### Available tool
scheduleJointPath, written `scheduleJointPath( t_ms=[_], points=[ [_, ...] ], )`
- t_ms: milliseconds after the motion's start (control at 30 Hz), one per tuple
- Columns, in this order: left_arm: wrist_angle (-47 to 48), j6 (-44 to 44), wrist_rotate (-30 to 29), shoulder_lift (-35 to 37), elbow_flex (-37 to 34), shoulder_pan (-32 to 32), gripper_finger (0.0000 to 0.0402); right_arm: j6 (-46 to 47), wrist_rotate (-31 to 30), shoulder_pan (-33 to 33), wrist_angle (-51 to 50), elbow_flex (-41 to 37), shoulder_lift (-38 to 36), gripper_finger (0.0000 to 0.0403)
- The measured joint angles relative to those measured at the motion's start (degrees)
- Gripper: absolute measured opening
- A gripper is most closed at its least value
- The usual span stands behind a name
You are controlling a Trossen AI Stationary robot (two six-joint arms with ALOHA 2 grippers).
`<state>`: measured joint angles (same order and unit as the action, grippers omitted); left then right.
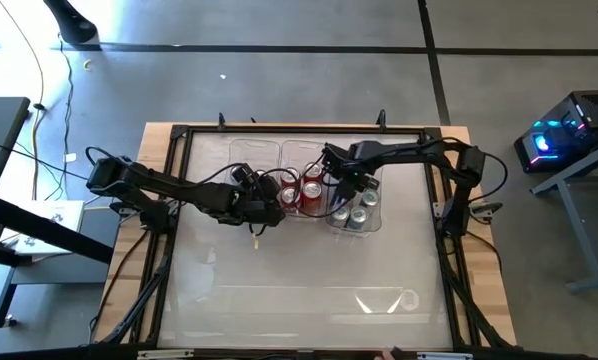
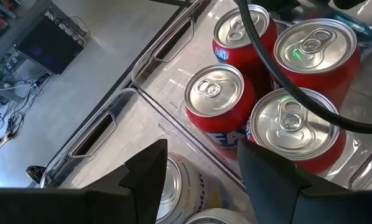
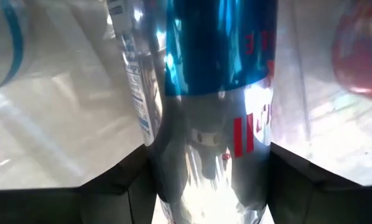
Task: Sort soda cans
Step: Put the top left blue soda can inside the right transparent bin upright
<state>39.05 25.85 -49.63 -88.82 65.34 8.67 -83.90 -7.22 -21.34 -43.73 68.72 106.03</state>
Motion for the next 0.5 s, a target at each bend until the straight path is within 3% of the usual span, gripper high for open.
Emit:
scheduleJointPath(
  t_ms=[500],
  points=[
    [-0.96, -0.55, -0.89, 0.0, 0.0, 0.0, 0.019, 6.35, -14.82, 3.07, -13.71, 7.7, -6.68, 0.0214]
  ],
)
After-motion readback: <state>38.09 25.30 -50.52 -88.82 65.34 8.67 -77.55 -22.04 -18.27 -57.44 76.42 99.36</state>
